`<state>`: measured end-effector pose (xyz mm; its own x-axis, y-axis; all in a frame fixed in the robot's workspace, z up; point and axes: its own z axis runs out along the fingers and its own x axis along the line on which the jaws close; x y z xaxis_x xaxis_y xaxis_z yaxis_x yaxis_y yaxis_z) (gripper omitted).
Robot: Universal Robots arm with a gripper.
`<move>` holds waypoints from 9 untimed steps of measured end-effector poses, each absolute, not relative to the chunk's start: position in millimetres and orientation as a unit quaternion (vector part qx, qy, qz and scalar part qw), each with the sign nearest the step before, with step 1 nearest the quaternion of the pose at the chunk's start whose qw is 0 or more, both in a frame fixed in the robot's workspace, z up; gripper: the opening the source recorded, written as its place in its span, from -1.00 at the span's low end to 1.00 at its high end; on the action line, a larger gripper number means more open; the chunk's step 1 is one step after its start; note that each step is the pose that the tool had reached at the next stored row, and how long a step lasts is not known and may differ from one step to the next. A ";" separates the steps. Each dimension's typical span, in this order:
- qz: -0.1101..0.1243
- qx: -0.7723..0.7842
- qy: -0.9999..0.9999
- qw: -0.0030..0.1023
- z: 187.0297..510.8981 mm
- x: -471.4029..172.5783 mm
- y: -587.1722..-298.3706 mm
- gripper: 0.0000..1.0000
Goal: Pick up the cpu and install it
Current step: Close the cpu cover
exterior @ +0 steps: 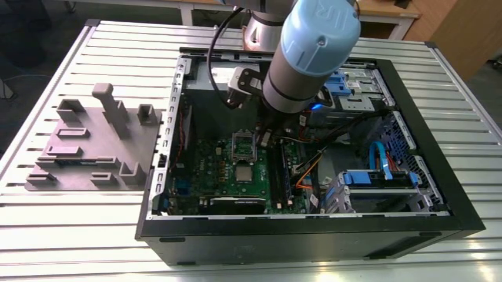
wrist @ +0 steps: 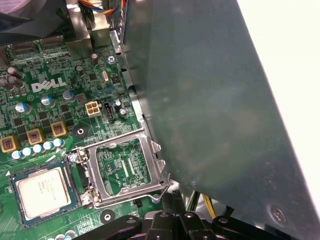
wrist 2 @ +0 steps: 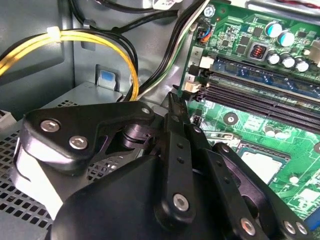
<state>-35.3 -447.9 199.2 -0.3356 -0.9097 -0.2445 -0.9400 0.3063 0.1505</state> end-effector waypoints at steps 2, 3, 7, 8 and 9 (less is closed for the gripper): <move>0.134 -0.574 0.806 0.057 199.1 -35.6 -447.9 -0.79; 0.134 -0.574 0.806 0.057 199.1 -35.6 -447.8 -0.79; 0.134 -0.573 0.806 0.056 199.3 -35.7 -447.8 -0.79; 0.134 -0.573 0.806 0.056 199.4 -35.8 -447.8 -0.79; 0.134 -0.573 0.806 0.056 199.4 -35.9 -447.8 -0.79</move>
<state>-35.9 -447.8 199.4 -0.3361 -0.9100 -0.2429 -0.9397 0.3066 0.1518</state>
